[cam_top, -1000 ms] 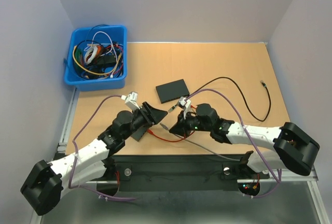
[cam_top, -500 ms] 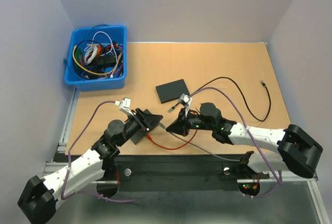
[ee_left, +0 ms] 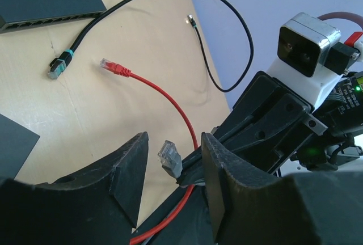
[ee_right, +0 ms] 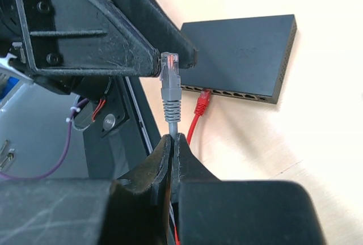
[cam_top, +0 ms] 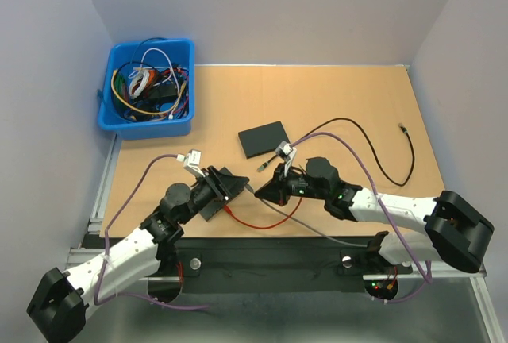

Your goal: Insert the plug into the switch port

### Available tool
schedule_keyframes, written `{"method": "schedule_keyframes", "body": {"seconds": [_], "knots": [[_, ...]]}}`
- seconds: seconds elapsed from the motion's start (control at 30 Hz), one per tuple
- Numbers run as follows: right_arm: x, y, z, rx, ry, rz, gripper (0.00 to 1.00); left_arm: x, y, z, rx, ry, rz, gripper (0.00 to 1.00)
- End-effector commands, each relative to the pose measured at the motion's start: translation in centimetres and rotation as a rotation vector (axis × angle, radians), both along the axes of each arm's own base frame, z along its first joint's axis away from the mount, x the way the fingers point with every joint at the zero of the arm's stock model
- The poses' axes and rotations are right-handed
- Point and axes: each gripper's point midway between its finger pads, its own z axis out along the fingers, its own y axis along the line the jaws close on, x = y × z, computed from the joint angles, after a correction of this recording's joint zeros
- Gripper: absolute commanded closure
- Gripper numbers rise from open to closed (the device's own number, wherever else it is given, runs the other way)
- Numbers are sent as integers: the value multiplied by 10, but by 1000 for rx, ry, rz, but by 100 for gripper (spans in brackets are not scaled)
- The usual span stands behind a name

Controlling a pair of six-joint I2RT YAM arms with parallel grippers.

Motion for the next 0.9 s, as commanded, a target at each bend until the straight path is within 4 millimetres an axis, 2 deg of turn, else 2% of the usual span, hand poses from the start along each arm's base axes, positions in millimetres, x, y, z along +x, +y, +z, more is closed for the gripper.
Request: {"method": "schedule_keyframes", "body": {"seconds": [0.0,0.13,0.27,0.33,0.47,0.57,0.6,0.7,0.73,0.87], "knots": [[10,5,23,81,-44,-41,100,-2,-4,5,-17,-22,-19,50],[12,6,22,80,-40,-45,99,0,-4,2,-6,-13,-13,58],[12,8,19,78,-28,-40,99,2,-5,-4,12,-1,-8,75],[12,9,18,76,-23,-39,100,3,-5,-4,15,-1,-7,78],[15,10,10,61,-13,-52,100,4,-4,-6,23,1,-3,96],[17,11,3,40,-17,-50,88,4,-3,-9,33,13,6,100],[17,11,-2,27,-16,-49,76,6,-2,-11,42,22,15,100],[15,10,-5,9,-25,-35,56,9,0,-15,65,44,35,100],[17,8,-6,-14,-35,-41,46,10,2,-22,95,67,46,100],[36,-6,-12,-111,-81,-152,41,21,11,-31,177,130,120,100]]}}
